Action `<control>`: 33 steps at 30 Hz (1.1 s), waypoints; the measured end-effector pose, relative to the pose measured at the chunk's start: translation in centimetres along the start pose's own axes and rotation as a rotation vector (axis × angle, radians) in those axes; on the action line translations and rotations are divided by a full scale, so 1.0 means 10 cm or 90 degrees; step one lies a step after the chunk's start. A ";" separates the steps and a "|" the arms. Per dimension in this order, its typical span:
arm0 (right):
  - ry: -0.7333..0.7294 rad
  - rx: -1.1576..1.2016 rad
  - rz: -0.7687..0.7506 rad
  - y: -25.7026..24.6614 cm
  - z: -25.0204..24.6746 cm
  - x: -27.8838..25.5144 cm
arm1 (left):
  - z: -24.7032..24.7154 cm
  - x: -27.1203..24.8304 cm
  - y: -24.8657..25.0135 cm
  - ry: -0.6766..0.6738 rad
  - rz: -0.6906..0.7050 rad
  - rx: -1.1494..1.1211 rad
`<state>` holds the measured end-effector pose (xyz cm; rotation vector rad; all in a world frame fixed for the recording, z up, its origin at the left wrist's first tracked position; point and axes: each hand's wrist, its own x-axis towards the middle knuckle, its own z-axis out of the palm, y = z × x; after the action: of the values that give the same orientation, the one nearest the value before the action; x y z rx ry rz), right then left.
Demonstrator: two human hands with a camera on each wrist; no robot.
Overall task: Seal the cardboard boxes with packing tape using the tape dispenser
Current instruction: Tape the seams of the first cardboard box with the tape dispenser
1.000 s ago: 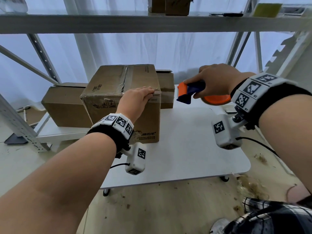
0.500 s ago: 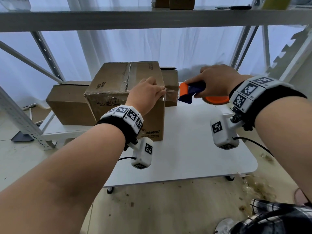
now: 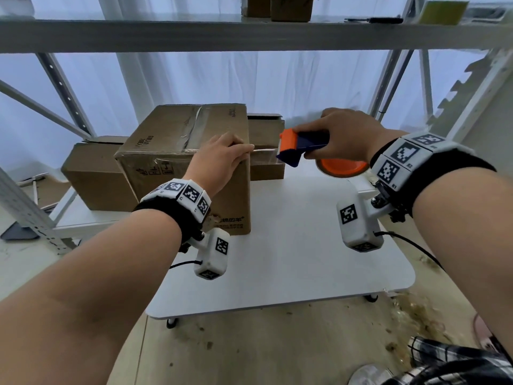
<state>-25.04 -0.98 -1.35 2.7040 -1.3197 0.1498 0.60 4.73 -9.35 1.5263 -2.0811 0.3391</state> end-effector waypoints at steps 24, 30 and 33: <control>0.098 0.247 0.000 0.19 0.41 -0.15 | 0.12 -0.12 0.06 0.061 -0.102 -0.028; 0.059 0.249 0.043 0.45 0.39 -0.41 | 0.07 -0.11 0.06 0.038 -0.112 -0.031; 0.036 0.221 0.049 0.45 0.43 -0.46 | 0.09 -0.10 0.10 0.042 -0.120 -0.030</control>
<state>-31.27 -0.88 -5.94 2.8970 -1.5052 0.5045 -0.38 5.42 -10.57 1.6437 -1.8645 0.2648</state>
